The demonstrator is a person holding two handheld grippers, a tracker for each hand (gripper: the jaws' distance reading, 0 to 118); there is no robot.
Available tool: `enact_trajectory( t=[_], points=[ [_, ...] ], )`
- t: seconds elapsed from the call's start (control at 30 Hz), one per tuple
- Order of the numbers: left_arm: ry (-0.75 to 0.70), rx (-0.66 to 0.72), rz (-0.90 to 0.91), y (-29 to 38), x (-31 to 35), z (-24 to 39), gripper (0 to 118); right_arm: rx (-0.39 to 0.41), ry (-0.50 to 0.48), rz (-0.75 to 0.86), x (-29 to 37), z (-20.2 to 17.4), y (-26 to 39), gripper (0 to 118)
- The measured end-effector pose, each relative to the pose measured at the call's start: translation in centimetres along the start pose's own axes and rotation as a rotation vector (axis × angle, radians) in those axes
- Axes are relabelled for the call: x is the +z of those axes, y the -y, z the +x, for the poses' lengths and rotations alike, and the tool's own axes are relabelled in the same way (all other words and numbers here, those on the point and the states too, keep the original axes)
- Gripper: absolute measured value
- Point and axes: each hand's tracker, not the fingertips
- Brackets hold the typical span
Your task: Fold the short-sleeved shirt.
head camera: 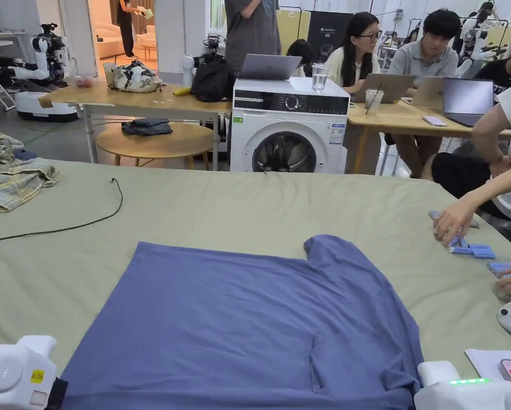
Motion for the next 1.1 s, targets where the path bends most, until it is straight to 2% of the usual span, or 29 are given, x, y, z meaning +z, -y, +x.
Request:
enact_trajectory(
  t=[0.1,0.13,0.17,0.2,0.23,0.37,0.47,0.53,0.6,0.63,0.67,0.7,0.73,0.77,0.83,1.03,1.1],
  points=[
    [0.01,0.022,-0.016,-0.5,0.0,-0.4,0,-0.016,0.01,-0.005,0.3,-0.1,-0.2,3],
    [0.015,0.035,-0.017,-0.3,0.4,-0.3,5,-0.015,0.016,-0.008,0.5,-0.1,-0.3,13],
    [0.029,0.055,-0.016,-0.4,0.6,-0.4,14,-0.016,0.027,-0.012,0.8,-0.1,-0.5,28],
    [0.032,0.078,-0.005,-0.5,1.2,-0.5,28,-0.023,0.06,-0.004,1.5,0.0,-0.8,46],
    [0.036,0.101,0.012,-0.7,1.6,-0.5,41,-0.028,0.093,0.018,2.3,0.0,-0.9,58],
    [0.034,0.088,0.135,-1.4,4.3,1.4,41,-0.076,0.039,0.14,5.4,0.2,-2.8,58],
    [0.02,0.027,0.265,-2.1,5.4,3.7,41,-0.075,0.033,0.246,6.7,-1.2,-4.3,58],
    [0.03,0.016,0.341,-2.5,5.7,5.1,41,-0.061,0.064,0.277,7.2,-2.5,-5.1,58],
    [0.059,0.017,0.434,-2.4,6.4,6.7,41,-0.085,-0.005,0.375,7.7,-3.5,-5.3,58],
    [0.065,0.011,0.486,-2.2,6.7,7.4,41,-0.098,-0.009,0.411,7.8,-4.2,-5.5,58],
    [0.061,-0.001,0.523,-2.2,6.8,8.0,40,-0.11,-0.02,0.46,8.0,-4.8,-5.4,53],
    [0.041,-0.006,0.564,-2.0,7.2,8.8,34,-0.113,-0.005,0.49,8.3,-5.4,-5.4,36],
    [0.026,-0.027,0.593,-1.8,7.5,9.5,15,-0.122,0.004,0.515,8.4,-6.1,-5.3,1],
    [-0.004,-0.047,0.608,-1.6,7.7,10.2,1,-0.131,0.01,0.535,8.4,-6.4,-5.3,0],
    [-0.045,-0.062,0.646,-1.5,7.6,10.6,0,-0.148,-0.059,0.553,8.8,-7.0,-5.2,0],
    [-0.037,-0.062,0.582,-1.8,7.5,9.5,0,-0.146,-0.049,0.535,9.3,-9.0,-5.0,0],
    [-0.04,-0.06,0.509,-1.7,7.4,8.7,0,-0.152,-0.06,0.517,9.3,-9.1,-4.9,0]
  ],
)
